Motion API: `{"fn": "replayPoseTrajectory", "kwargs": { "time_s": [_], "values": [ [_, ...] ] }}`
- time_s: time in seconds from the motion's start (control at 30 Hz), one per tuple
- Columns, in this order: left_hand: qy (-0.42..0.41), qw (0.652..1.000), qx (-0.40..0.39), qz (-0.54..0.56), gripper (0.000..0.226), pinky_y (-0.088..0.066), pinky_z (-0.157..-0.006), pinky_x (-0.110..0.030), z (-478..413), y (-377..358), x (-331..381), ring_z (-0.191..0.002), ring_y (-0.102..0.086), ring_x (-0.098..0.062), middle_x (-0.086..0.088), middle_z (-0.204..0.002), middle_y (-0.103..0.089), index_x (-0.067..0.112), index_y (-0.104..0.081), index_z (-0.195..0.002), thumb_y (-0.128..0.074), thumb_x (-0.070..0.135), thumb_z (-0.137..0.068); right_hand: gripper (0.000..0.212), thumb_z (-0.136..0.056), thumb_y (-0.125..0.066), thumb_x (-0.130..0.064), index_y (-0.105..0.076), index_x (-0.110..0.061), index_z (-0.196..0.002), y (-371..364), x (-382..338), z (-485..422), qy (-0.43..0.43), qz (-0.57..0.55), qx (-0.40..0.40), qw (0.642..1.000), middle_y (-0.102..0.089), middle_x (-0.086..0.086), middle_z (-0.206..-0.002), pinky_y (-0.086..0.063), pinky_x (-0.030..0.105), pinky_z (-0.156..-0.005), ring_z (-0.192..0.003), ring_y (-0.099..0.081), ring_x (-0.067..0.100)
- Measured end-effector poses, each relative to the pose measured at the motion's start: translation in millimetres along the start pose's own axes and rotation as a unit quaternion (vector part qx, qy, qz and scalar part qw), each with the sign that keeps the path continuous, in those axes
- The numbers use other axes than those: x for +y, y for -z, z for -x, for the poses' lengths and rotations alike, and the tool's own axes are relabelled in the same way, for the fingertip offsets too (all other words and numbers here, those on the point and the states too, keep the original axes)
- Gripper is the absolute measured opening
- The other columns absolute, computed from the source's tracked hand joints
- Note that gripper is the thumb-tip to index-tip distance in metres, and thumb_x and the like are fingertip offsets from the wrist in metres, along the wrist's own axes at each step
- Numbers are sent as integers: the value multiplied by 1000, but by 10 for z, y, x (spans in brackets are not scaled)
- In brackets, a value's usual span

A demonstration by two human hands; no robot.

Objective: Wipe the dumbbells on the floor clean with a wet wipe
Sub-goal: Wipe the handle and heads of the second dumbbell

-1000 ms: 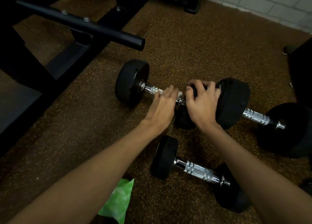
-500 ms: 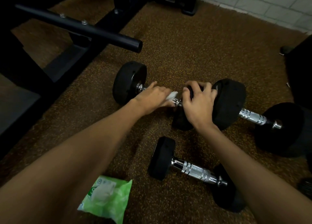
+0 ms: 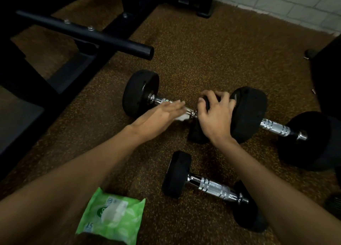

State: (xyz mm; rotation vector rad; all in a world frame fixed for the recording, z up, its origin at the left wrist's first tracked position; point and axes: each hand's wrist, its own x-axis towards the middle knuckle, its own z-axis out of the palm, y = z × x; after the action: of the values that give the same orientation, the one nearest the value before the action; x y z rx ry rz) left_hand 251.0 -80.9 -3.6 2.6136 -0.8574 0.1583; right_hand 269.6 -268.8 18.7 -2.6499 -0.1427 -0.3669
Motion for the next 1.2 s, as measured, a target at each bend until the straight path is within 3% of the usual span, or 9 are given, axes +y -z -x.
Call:
{"fn": "replayPoseTrajectory", "kwargs": {
  "time_s": [0.2,0.27,0.33,0.47,0.7,0.93,1.03,1.1,1.2],
  "values": [
    [111,993,16,43,34,-43,-103,-33,-412,29,154,-122,-54,-24,-11,-133,-55,8,-57,-126,-50,6,-92,34,-96,-44,-38,-59,-23,-122,22,-15,-5,-10,-6,-6,1000,-47,14,-128,-23,37,-102,-121,-39,31],
    [106,994,-13,-16,31,-37,-103,-35,-451,-53,211,-121,-53,-26,-11,-127,-58,7,-58,-120,-44,17,-95,35,-95,-43,-39,-59,-22,-121,19,-10,-12,-8,-5,-8,1000,-47,15,-128,-24,37,-102,-121,-40,31],
    [75,996,-23,-53,42,-23,-114,-37,-395,-156,246,-137,-36,-24,-10,-143,-45,8,-46,-136,-41,20,-96,38,-94,-39,-41,-59,-22,-120,16,0,-22,0,1,-6,1000,-49,14,-128,-24,38,-101,-121,-41,31],
    [-2,998,-41,-44,69,0,-117,-24,-140,-155,119,-147,-11,-19,-7,-158,-18,11,-20,-150,-42,-10,-88,35,-95,-42,-39,-59,-22,-121,17,-7,-3,-5,1,-7,1000,-48,14,-129,-23,36,-101,-122,-39,30],
    [129,982,-36,131,45,-27,-116,-29,-395,12,15,-136,-41,-18,-6,-143,-49,17,-52,-136,-47,1,-94,34,-96,-42,-39,-59,-23,-120,30,-14,-41,-18,-9,-15,1000,-46,14,-129,-25,37,-101,-121,-38,31],
    [101,994,-35,-30,64,4,-115,-20,-257,-177,391,-148,-7,-16,-3,-159,-13,13,-17,-150,-34,-7,-92,33,-96,-43,-36,-59,-23,-121,51,-35,-68,-26,-26,-17,999,-46,13,-129,-22,35,-102,-122,-38,31],
    [47,998,4,-52,60,-10,-116,-27,-73,-270,378,-143,-27,-26,-12,-152,-31,5,-36,-144,-40,-8,-86,33,-96,-44,-36,-60,-22,-121,40,-31,-38,-15,-14,-10,1000,-47,15,-128,-19,34,-100,-121,-39,31],
    [24,993,-48,-109,55,-16,-116,-34,70,-295,351,-140,-32,-30,-17,-149,-37,4,-42,-139,-45,-6,-85,34,-96,-43,-36,-60,-21,-122,57,-30,-29,-11,-4,-10,1000,-48,14,-127,-18,34,-99,-121,-39,31],
    [101,970,-169,-143,66,0,-119,-29,288,-274,284,-148,-6,-19,-8,-160,-10,12,-18,-150,-42,-6,-92,34,-97,-42,-35,-59,-20,-122,71,-47,-51,1,-2,-22,1000,-49,14,-126,-17,36,-100,-123,-37,29]
  ]
}}
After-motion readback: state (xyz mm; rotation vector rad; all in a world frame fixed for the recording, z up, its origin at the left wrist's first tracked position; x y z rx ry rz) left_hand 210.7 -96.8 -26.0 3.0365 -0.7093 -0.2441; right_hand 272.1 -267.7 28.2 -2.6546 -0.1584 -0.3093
